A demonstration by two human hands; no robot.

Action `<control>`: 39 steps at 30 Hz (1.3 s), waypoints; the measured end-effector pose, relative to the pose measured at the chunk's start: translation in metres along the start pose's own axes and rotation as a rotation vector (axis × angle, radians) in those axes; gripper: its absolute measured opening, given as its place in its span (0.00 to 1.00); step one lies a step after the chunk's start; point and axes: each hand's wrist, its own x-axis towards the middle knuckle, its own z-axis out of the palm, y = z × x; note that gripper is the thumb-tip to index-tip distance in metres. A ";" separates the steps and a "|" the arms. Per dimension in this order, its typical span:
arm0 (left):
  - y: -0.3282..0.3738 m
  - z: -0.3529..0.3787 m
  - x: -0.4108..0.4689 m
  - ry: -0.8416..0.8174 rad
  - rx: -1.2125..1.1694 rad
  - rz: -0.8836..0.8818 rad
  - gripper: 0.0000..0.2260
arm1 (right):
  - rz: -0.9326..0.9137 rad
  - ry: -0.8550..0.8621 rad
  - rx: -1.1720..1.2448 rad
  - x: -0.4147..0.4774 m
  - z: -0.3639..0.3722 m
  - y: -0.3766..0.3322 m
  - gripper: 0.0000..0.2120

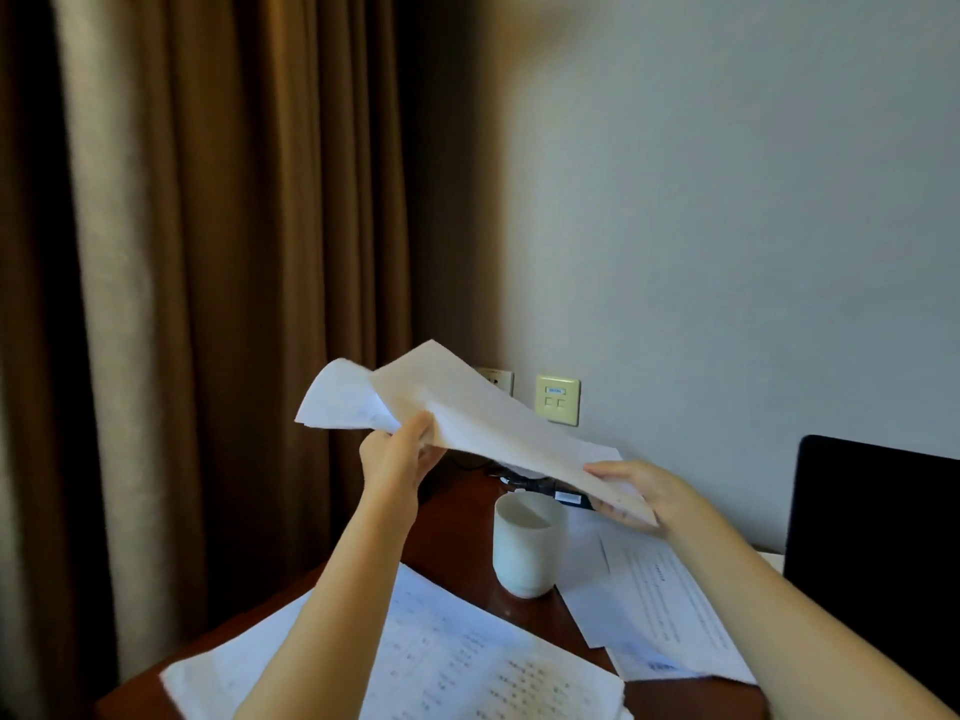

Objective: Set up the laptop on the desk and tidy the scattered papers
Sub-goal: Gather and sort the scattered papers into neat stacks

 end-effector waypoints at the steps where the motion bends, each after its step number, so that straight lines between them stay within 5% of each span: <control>1: 0.001 -0.005 -0.006 0.002 0.002 -0.013 0.17 | 0.003 -0.004 0.029 -0.010 0.000 0.003 0.04; 12: -0.020 -0.077 -0.070 -0.121 0.185 -0.242 0.17 | -0.016 0.101 -0.263 -0.099 -0.012 0.047 0.15; 14: -0.024 -0.090 -0.077 -0.101 0.180 -0.284 0.12 | -0.016 0.149 -0.335 -0.112 -0.012 0.056 0.22; 20: -0.018 -0.128 -0.084 0.060 0.232 -0.284 0.08 | 0.007 0.308 -0.679 -0.134 -0.023 0.078 0.21; 27: -0.018 -0.154 -0.074 0.079 0.875 -0.284 0.16 | -0.038 0.454 -0.539 -0.144 -0.034 0.102 0.20; 35: -0.015 -0.149 -0.081 -0.125 0.994 -0.246 0.24 | -0.117 0.463 -0.369 -0.151 -0.026 0.109 0.21; 39: -0.012 -0.150 -0.080 -0.151 0.988 -0.316 0.15 | -0.132 0.375 -0.304 -0.154 -0.024 0.115 0.17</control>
